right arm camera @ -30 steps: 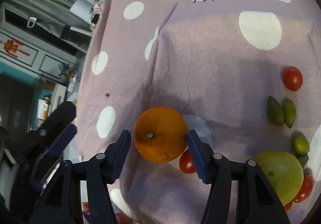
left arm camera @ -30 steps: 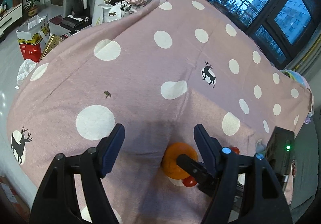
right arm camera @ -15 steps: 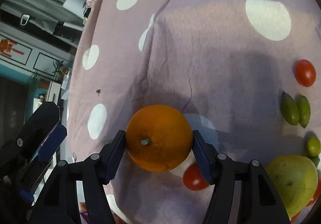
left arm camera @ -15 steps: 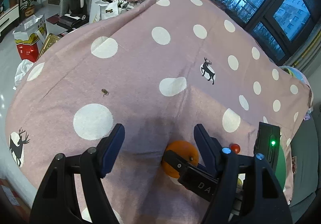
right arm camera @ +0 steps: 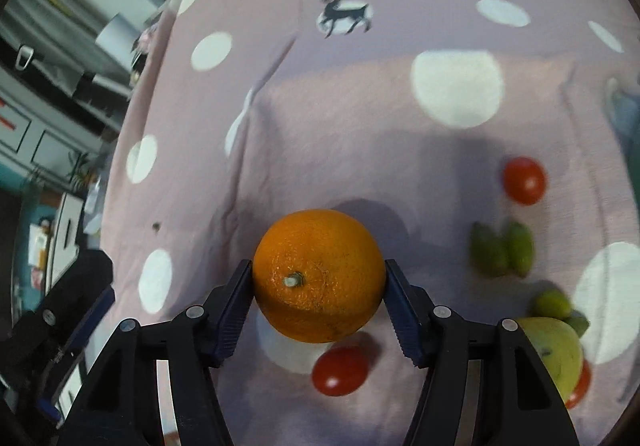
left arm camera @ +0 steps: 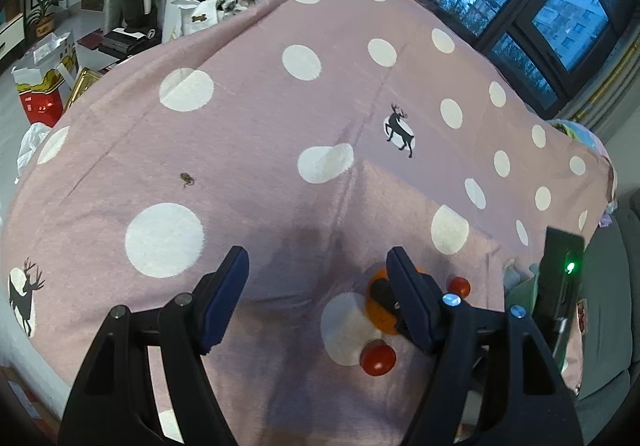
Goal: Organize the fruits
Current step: 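Lift the orange with the right gripper off the tablecloth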
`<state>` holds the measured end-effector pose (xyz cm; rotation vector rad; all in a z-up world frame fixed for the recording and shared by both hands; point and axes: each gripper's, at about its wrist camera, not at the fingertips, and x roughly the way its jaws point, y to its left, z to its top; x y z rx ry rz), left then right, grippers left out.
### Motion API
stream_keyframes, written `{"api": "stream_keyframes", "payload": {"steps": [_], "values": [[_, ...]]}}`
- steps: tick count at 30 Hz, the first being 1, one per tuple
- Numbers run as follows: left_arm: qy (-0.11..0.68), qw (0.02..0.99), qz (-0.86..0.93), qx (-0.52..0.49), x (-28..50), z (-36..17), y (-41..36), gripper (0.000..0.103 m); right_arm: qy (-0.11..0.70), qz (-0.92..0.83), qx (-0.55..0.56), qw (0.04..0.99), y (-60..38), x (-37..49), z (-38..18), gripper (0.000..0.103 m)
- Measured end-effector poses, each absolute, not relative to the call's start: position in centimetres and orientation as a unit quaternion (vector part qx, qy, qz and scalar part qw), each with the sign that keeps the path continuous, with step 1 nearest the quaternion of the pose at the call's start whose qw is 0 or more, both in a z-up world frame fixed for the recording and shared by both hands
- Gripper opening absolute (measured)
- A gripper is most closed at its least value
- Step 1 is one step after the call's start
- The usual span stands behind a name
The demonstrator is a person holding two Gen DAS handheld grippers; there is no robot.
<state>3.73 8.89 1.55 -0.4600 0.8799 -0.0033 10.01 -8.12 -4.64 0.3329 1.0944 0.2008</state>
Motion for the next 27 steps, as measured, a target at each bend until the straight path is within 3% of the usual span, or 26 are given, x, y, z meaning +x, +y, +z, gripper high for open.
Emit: {"api": "stream_keyframes", "payload": {"steps": [6,18,27], "values": [[0.435,0.874,-0.014,-0.217,4.3,0.9,7.9,0.072,0.523,0.065,0.121,0.841,-8.2,11.0,-5.0,0.065],[0.446,0.865,-0.057,-0.221,4.7,0.1,6.6,0.070,0.476,0.108,0.252,0.836,-13.0,10.2,-3.5,0.065],[0.480,0.843,-0.139,-0.200,5.7,-1.6,2.9,0.066,0.482,0.116,0.271,0.825,-14.0,10.3,-3.5,0.064]]}}
